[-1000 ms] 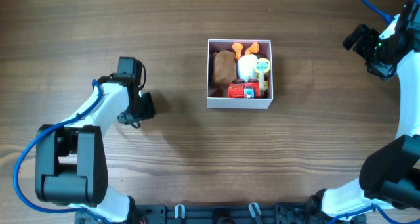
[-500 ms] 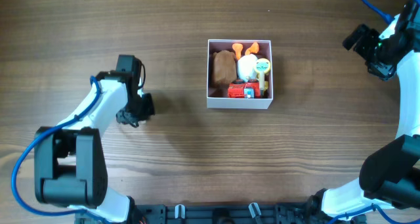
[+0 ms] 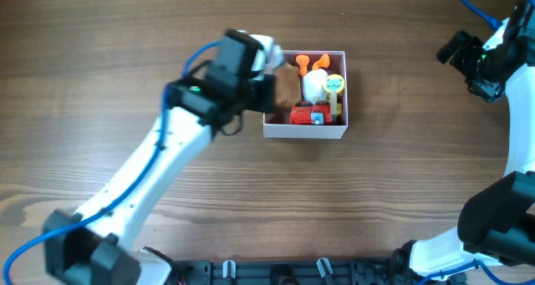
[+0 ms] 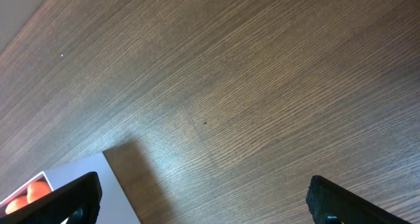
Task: Pack container
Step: 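Carry the pig rattle into the box and release it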
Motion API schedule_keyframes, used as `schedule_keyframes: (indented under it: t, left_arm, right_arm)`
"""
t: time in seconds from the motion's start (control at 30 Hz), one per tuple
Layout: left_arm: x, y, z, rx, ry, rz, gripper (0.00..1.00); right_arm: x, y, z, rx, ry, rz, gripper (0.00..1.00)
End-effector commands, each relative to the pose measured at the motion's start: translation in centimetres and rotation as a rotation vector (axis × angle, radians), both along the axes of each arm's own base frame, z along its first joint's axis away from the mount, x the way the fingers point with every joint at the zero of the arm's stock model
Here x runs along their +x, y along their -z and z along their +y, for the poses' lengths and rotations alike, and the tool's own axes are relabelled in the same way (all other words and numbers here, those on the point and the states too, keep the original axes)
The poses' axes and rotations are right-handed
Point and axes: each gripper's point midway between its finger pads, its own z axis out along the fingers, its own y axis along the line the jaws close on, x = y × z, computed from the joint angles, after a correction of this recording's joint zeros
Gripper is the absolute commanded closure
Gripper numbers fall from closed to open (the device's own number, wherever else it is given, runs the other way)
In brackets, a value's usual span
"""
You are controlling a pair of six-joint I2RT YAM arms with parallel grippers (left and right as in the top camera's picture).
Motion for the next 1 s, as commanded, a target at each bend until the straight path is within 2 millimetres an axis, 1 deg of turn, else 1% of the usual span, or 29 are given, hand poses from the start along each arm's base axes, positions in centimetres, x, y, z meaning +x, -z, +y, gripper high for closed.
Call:
schedule_keyframes:
  t: [0.0,0.07,0.17,0.27,0.37,0.5,0.57,0.6,0.63,0.73,0.77,0.87,0.97]
  left_arm:
    - [0.1,4.6,-3.4,0.030,0.023,0.061,0.96]
    - [0.3,7.2,-5.4,0.020,0.037,0.098,0.96]
    - [0.1,9.2,-8.1,-0.012,0.095,0.109,0.96]
    - [0.1,9.8,-9.6,-0.024,0.121,0.091,0.96]
    - [0.3,9.7,-9.9,-0.028,0.120,0.080,0.92]
    - [0.7,9.8,-9.4,-0.019,0.101,0.077,0.76]
    - [0.8,9.8,-9.3,-0.022,0.093,0.078,0.75]
    - [0.9,9.7,-9.2,-0.030,0.067,0.084,0.67]
    - [1.0,9.5,-9.1,-0.044,0.042,0.091,0.42]
    - [1.2,8.2,-9.2,-0.070,0.027,0.076,0.01]
    - [1.3,7.6,-9.2,-0.078,0.027,0.066,0.01]
    - [1.5,4.2,-9.4,-0.122,0.032,0.013,0.00]
    - [1.2,1.1,-9.4,-0.162,0.039,-0.039,0.00]
  right_arm:
    - [0.0,0.7,0.2,0.019,0.005,0.014,0.00]
    - [0.0,0.7,0.2,0.019,0.005,0.014,0.00]
    - [0.0,0.7,0.2,0.019,0.005,0.014,0.00]
    - [0.0,0.7,0.2,0.019,0.005,0.014,0.00]
    - [0.0,0.7,0.2,0.019,0.005,0.014,0.01]
    - [0.0,0.7,0.2,0.019,0.005,0.014,0.00]
    - [0.0,0.7,0.2,0.019,0.005,0.014,0.00]
    - [0.0,0.7,0.2,0.019,0.005,0.014,0.00]
    - [0.0,0.7,0.2,0.019,0.005,0.014,0.01]
    - [0.0,0.7,0.2,0.019,0.005,0.014,0.00]
    - [0.0,0.7,0.2,0.019,0.005,0.014,0.00]
    - [0.0,0.7,0.2,0.019,0.005,0.014,0.00]
    - [0.0,0.7,0.2,0.019,0.005,0.014,0.00]
